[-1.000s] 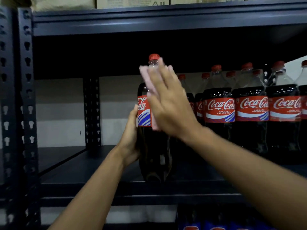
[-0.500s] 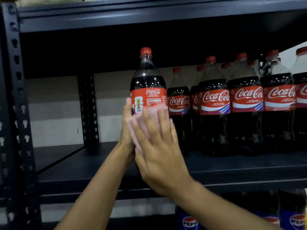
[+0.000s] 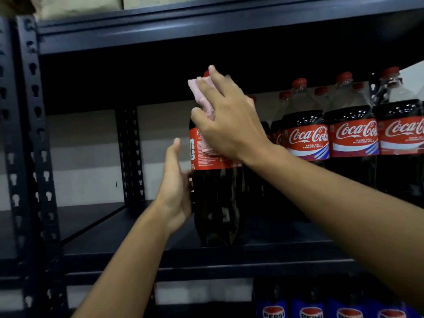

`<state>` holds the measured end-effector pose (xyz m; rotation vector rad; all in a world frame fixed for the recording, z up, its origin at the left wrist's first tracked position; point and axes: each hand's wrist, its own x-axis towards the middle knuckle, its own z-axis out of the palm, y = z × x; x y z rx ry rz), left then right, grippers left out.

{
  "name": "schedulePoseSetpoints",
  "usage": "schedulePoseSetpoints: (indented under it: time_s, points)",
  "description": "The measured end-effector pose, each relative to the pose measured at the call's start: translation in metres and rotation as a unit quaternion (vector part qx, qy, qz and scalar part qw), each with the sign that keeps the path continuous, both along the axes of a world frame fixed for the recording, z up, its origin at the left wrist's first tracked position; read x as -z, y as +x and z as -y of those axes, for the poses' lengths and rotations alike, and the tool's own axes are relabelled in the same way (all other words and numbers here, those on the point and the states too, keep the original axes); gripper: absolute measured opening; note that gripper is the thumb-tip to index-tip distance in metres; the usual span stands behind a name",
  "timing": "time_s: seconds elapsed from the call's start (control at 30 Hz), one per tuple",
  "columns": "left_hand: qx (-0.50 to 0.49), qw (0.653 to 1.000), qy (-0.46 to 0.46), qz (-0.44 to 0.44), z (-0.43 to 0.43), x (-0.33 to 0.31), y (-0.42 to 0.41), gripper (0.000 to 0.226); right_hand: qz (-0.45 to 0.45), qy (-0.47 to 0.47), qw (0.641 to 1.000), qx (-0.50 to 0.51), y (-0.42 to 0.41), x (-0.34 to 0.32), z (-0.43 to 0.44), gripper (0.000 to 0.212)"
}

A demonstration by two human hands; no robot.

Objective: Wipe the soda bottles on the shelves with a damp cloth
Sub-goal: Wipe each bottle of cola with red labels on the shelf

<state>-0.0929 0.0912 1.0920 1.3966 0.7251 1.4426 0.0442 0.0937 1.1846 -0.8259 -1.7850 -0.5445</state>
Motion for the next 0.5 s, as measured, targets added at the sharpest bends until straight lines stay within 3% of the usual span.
schedulePoseSetpoints:
  time_s: [0.13,0.27,0.37,0.5]
  points:
    - [-0.06,0.996,0.071,0.017,0.008,0.008,0.024,0.069,0.01,0.055,0.998,0.015,-0.011,0.048,0.0,0.064]
    - [-0.045,0.994,0.087,0.052,-0.007,0.013,0.021,0.061,0.044,0.047,0.975,0.213,-0.041,0.125,0.007,0.063]
    - [-0.007,0.994,0.056,0.097,-0.014,0.002,0.018,0.065,0.122,0.062,0.987,0.084,-0.015,0.172,0.015,0.061]
    - [0.007,0.996,0.049,0.073,-0.019,0.005,0.011,0.071,0.095,0.103,0.987,0.072,-0.011,0.151,0.012,0.057]
